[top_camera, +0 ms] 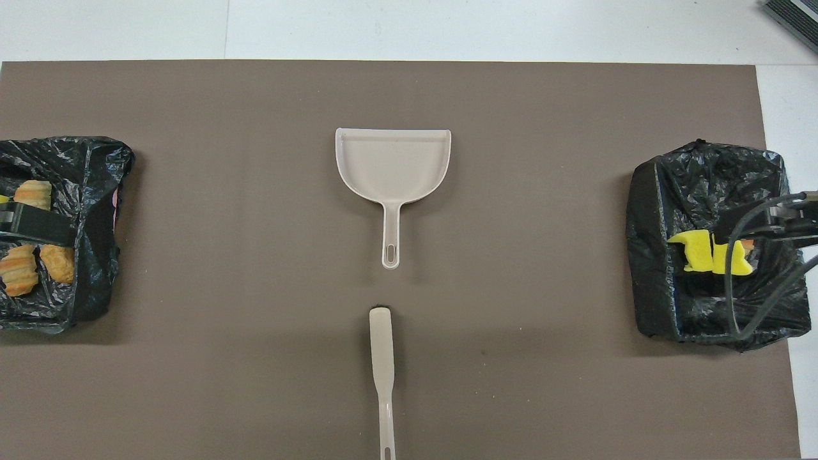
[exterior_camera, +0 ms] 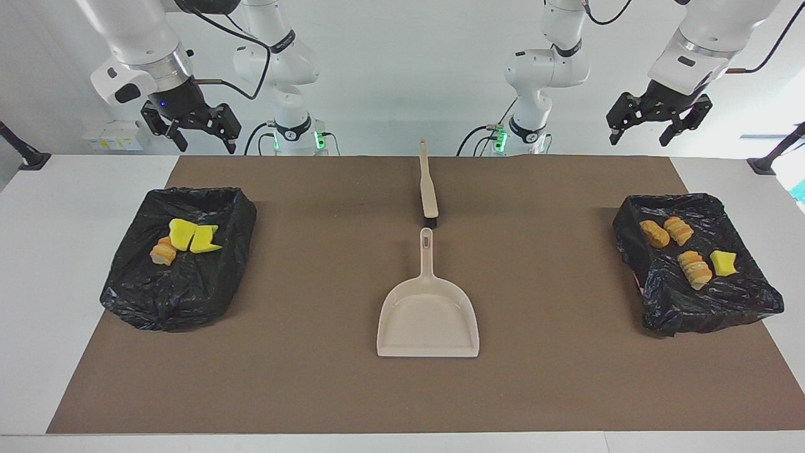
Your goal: Sweep and dump trash in bin
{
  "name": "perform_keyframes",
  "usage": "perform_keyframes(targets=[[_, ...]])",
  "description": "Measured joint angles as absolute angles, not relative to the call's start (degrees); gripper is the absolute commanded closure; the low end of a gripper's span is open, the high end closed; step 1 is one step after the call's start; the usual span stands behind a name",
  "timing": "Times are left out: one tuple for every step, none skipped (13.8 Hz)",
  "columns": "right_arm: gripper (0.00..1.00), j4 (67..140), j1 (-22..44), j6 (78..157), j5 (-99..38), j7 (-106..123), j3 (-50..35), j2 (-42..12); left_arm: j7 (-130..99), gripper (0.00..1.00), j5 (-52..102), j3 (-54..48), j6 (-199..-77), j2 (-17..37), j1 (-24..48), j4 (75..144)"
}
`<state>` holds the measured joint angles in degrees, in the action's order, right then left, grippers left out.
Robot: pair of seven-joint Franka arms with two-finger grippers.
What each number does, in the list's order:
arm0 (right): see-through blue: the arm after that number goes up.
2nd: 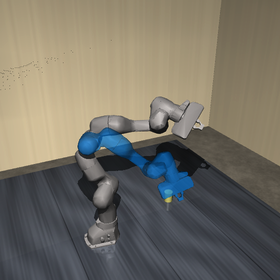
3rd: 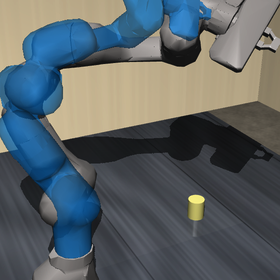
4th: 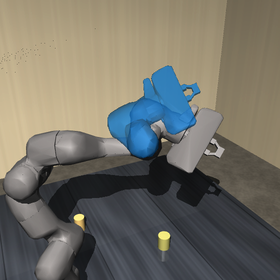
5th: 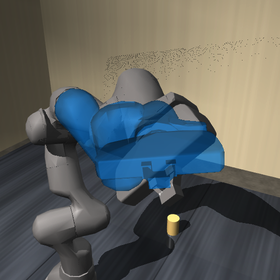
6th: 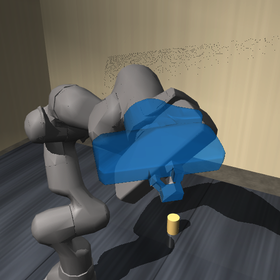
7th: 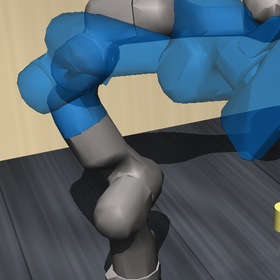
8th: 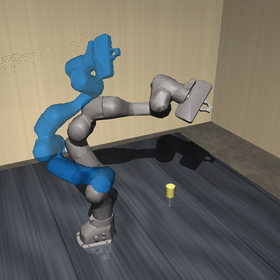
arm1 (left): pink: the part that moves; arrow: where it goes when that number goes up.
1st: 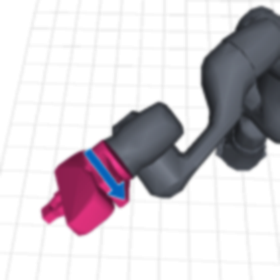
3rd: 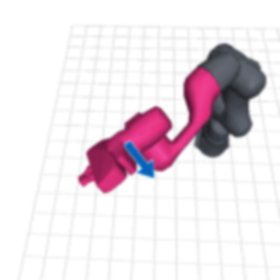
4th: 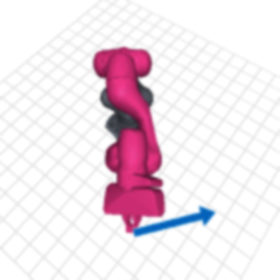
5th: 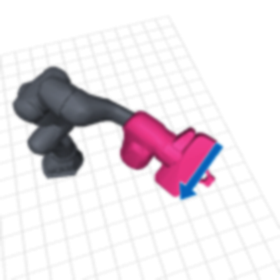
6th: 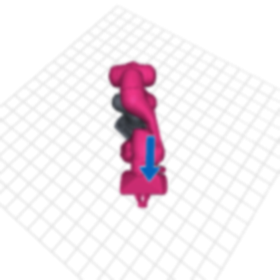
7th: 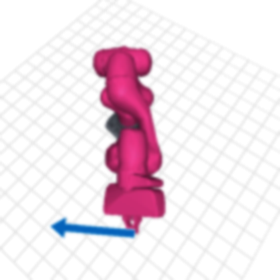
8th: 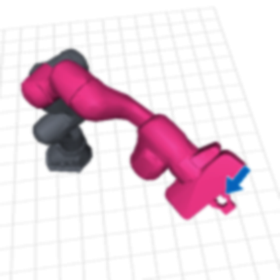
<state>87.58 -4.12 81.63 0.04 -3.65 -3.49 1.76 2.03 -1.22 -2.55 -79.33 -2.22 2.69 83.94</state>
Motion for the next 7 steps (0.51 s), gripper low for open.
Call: perform_keyframes(targets=[[0.00,87.6,-4.1,81.6,0.0,-3.6,-3.5,1.8,2.0,0.00,-1.2,-2.6,-79.3,-2.2,2.7,84.0],[0.00,87.6,-4.1,81.6,0.0,-3.6,-3.5,1.8,2.0,0.00,-1.3,-2.6,-79.3,-2.2,2.7,84.1],[0.00,87.6,-4.1,81.6,0.0,-3.6,-3.5,1.8,2.0,0.00,-1.3,-2.6,-79.3,-2.2,2.7,84.2],[0.00,87.6,-4.1,81.6,0.0,-3.6,-3.5,1.8,2.0,0.00,-1.3,-2.6,-79.3,-2.2,2.7,84.2],[0.00,87.6,-4.1,81.6,0.0,-3.6,-3.5,1.8,2.0,0.00,-1.3,-2.6,-79.3,-2.2,2.7,84.3],[0.00,87.6,-4.1,81.6,0.0,-3.6,-3.5,1.8,2.0,0.00,-1.3,-2.6,-79.3,-2.2,2.7,84.3],[0.00,87.6,-4.1,81.6,0.0,-3.6,-3.5,1.8,2.0,0.00,-1.3,-2.6,-79.3,-2.2,2.7,84.3]])
